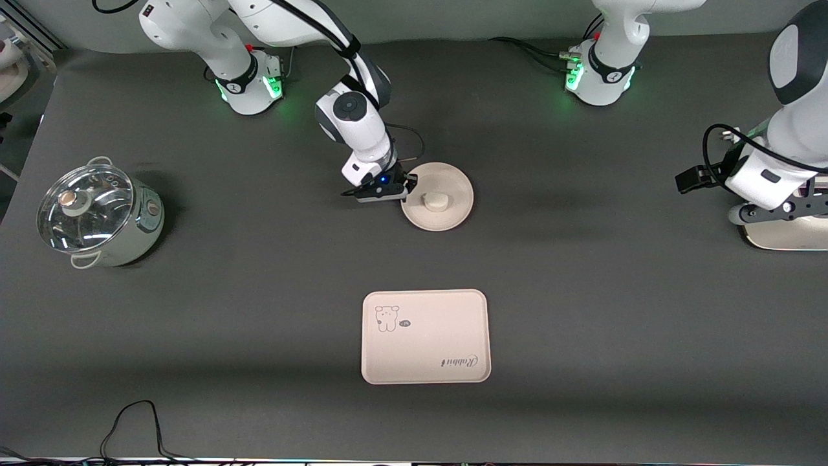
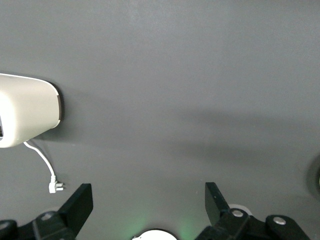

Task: Place bun in plate and plate on tray
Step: 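Carry the plate with the right gripper over the rabbit tray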

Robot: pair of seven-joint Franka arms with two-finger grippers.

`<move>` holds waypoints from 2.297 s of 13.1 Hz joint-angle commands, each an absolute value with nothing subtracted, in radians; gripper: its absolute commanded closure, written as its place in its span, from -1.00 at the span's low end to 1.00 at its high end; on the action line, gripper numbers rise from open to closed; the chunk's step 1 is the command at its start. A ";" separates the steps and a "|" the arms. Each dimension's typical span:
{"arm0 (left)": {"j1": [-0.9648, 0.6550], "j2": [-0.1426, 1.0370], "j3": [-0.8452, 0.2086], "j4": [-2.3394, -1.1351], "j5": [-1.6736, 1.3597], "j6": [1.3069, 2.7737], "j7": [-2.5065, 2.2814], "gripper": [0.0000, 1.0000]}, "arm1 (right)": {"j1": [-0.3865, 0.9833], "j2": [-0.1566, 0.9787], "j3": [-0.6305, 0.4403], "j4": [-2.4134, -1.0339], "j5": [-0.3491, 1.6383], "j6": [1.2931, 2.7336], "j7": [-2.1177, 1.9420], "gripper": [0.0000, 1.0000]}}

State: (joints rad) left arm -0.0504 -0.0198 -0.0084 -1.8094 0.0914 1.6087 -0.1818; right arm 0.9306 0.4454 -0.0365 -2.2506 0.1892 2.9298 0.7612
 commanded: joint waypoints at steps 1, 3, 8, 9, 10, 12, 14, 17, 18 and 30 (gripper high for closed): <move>-0.049 -0.058 -0.012 -1.807 0.081 1.589 -0.187 -1.00 | 0.930 0.417 -0.049 -2.267 0.198 2.928 0.729 1.00; -0.046 -0.083 -0.012 -1.807 0.042 1.589 -0.186 -1.00 | 0.891 0.356 -0.048 -2.266 0.199 2.887 0.697 1.00; -0.044 -0.094 -0.009 -1.809 0.037 1.588 -0.173 -1.00 | 0.831 0.158 -0.049 -2.255 0.285 2.715 0.597 1.00; -0.044 -0.094 -0.011 -1.809 0.037 1.588 -0.173 -1.00 | 0.830 0.141 -0.051 -2.252 0.351 2.715 0.542 1.00; -0.044 -0.094 -0.011 -1.809 0.037 1.588 -0.173 -1.00 | 0.825 0.138 -0.051 -2.241 0.441 2.714 0.461 1.00; -0.044 -0.092 -0.009 -1.809 0.037 1.588 -0.173 -1.00 | 0.813 0.156 -0.055 -2.215 0.578 2.714 0.333 1.00; -0.044 -0.091 -0.009 -1.809 0.037 1.588 -0.173 -1.00 | 0.778 0.234 -0.057 -2.143 0.583 2.715 0.318 1.00; -0.044 -0.091 -0.009 -1.809 0.037 1.582 -0.173 -1.00 | 0.717 0.410 -0.058 -1.934 0.581 2.712 0.314 1.00; -0.044 -0.091 -0.009 -1.809 0.037 1.582 -0.173 -1.00 | 0.698 0.475 -0.058 -1.855 0.581 2.711 0.314 1.00; -0.044 -0.091 -0.009 -1.809 0.037 1.577 -0.175 -1.00 | 0.581 0.917 -0.077 -1.307 0.569 2.574 0.314 1.00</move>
